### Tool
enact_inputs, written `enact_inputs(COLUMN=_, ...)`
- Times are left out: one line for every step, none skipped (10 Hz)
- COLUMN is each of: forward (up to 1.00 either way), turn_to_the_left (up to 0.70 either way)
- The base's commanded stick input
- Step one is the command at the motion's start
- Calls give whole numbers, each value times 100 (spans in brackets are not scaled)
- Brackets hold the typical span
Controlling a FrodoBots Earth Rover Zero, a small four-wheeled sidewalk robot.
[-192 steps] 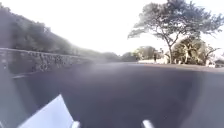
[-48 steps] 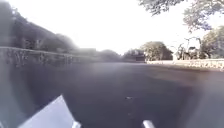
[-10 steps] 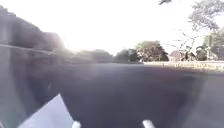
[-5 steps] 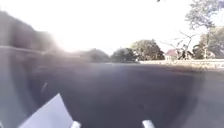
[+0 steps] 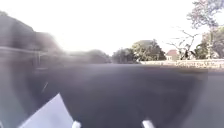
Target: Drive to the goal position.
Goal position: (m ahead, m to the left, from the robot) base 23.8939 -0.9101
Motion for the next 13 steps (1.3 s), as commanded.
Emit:
enact_inputs(forward=85, turn_to_the_left=-6)
enact_inputs(forward=85, turn_to_the_left=-31)
enact_inputs(forward=85, turn_to_the_left=-27)
enact_inputs(forward=85, turn_to_the_left=0)
enact_inputs(forward=85, turn_to_the_left=0)
enact_inputs(forward=85, turn_to_the_left=0)
enact_inputs(forward=85, turn_to_the_left=0)
enact_inputs(forward=85, turn_to_the_left=0)
enact_inputs(forward=85, turn_to_the_left=0)
enact_inputs(forward=85, turn_to_the_left=0)
enact_inputs(forward=85, turn_to_the_left=0)
enact_inputs(forward=85, turn_to_the_left=0)
enact_inputs(forward=85, turn_to_the_left=0)
